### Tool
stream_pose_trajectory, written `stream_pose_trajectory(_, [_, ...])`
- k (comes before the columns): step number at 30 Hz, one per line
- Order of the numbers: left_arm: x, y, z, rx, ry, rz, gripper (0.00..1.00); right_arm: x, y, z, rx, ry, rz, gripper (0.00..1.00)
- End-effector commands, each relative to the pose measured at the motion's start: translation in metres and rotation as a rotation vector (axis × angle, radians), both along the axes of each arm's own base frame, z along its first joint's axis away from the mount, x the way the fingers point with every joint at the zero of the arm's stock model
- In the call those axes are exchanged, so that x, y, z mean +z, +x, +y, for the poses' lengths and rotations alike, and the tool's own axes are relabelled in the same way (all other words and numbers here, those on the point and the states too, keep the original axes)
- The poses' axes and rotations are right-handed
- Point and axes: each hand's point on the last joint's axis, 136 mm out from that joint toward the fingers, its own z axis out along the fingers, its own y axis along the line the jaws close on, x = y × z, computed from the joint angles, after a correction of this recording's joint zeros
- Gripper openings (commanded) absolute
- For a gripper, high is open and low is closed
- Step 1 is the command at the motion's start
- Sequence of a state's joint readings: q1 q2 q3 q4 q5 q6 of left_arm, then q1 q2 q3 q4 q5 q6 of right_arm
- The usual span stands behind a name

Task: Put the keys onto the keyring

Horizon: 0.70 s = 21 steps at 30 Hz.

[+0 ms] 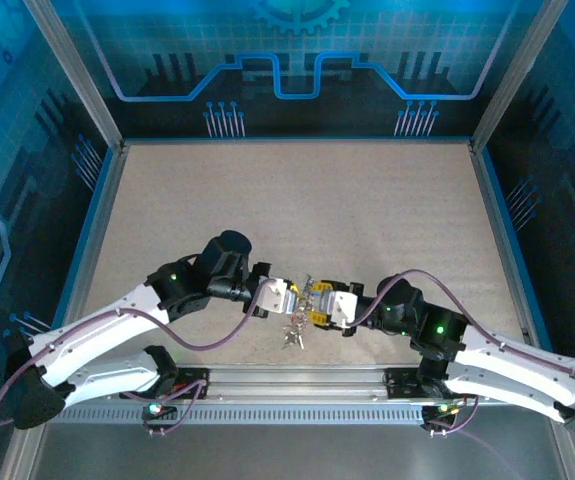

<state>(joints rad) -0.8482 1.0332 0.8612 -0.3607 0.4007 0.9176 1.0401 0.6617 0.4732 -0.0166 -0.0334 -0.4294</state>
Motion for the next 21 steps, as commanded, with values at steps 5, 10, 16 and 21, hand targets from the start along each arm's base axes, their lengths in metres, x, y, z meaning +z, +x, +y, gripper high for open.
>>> stream_pose_trajectory(5, [0.022,-0.009,-0.007,-0.050,-0.099,-0.037,0.00,0.014,0.003,-0.017,-0.037,0.050,-0.044,0.44])
stream_pose_trajectory(10, [0.023,-0.009,-0.007,-0.051,-0.108,-0.038,0.00,0.027,0.008,-0.025,-0.053,0.111,-0.054,0.38])
stream_pose_trajectory(16, [0.027,-0.011,-0.008,-0.057,-0.125,-0.034,0.00,0.023,0.018,-0.018,-0.074,0.068,-0.042,0.39])
stream_pose_trajectory(21, [0.029,-0.009,-0.009,-0.046,-0.140,-0.026,0.00,0.021,0.021,-0.006,-0.050,0.057,-0.022,0.39])
